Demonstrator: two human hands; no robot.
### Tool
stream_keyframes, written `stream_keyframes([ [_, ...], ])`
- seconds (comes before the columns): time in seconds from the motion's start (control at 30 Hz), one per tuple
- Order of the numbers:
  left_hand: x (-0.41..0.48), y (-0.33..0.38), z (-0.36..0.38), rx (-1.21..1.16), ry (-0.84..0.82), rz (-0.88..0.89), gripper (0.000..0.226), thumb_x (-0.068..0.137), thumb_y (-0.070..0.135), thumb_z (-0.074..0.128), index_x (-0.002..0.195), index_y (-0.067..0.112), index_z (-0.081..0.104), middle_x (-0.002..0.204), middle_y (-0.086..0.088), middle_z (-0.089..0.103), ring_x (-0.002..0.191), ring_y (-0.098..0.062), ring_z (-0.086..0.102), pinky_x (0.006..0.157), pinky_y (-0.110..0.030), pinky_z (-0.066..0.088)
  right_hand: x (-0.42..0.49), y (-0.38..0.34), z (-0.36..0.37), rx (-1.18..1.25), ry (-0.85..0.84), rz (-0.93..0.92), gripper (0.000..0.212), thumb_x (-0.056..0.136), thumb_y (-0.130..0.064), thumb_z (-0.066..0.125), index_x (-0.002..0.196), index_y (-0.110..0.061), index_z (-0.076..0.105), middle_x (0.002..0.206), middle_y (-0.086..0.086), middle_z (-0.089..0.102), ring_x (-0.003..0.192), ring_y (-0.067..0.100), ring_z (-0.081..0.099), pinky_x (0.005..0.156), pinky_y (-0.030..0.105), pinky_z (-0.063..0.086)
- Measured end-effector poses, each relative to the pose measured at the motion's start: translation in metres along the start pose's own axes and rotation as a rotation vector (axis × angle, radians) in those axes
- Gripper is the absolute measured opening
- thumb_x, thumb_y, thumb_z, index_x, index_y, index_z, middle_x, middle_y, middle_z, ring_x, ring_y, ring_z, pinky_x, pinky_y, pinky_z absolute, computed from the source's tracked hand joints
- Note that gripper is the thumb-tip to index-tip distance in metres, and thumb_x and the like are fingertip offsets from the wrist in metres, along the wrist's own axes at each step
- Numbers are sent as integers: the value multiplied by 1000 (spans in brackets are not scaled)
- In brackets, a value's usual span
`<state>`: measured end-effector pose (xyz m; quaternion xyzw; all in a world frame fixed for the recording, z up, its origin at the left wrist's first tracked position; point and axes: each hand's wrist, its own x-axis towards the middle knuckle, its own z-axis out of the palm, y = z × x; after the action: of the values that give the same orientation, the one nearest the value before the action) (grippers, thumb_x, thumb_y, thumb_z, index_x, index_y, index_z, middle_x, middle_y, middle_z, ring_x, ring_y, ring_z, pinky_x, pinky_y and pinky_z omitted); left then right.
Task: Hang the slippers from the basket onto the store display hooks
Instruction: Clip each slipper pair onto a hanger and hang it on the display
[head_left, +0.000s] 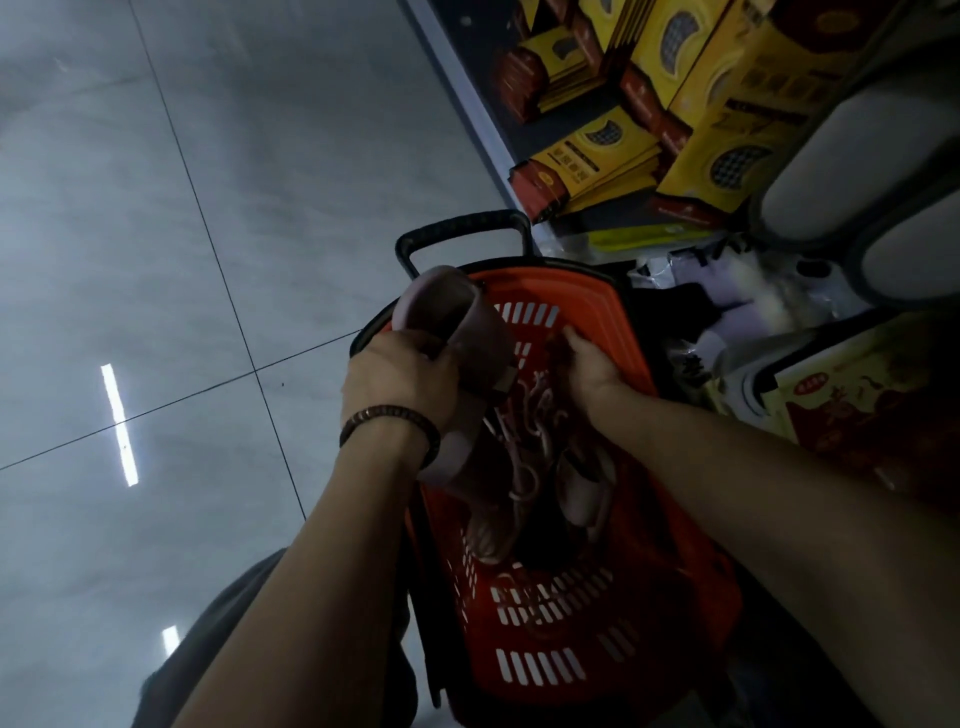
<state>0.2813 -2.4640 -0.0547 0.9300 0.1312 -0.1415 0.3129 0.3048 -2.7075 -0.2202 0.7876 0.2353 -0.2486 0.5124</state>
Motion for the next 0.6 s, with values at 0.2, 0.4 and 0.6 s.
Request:
stream_keyframes([
  [0.2, 1, -1, -1, -4, -28, -21, 27, 96, 53, 61, 103, 31, 75, 86, 2, 56, 77, -20, 49, 55, -25, 31, -32, 22, -26, -98, 43, -135, 68, 104, -49, 49, 164, -24, 31, 174, 9, 19, 160, 40, 8, 122, 60, 12],
  [0.4, 2, 2, 2, -29, -70, -56, 21, 98, 50, 60, 89, 32, 66, 77, 5, 54, 66, -17, 49, 52, -25, 30, -79, 59, -43, 245, 339, -5, 37, 104, -26, 54, 136, -14, 66, 152, 17, 49, 140, 36, 42, 108, 47, 39],
  [0.6, -4, 9, 1, -142, -122, -85, 29, 97, 46, 62, 83, 24, 74, 74, 3, 59, 63, -10, 49, 52, -22, 34, -170, 84, -37, 733, 459, 210, 33, 67, -19, 87, 96, -11, 73, 103, 9, 61, 100, 35, 58, 78, 44, 49],
])
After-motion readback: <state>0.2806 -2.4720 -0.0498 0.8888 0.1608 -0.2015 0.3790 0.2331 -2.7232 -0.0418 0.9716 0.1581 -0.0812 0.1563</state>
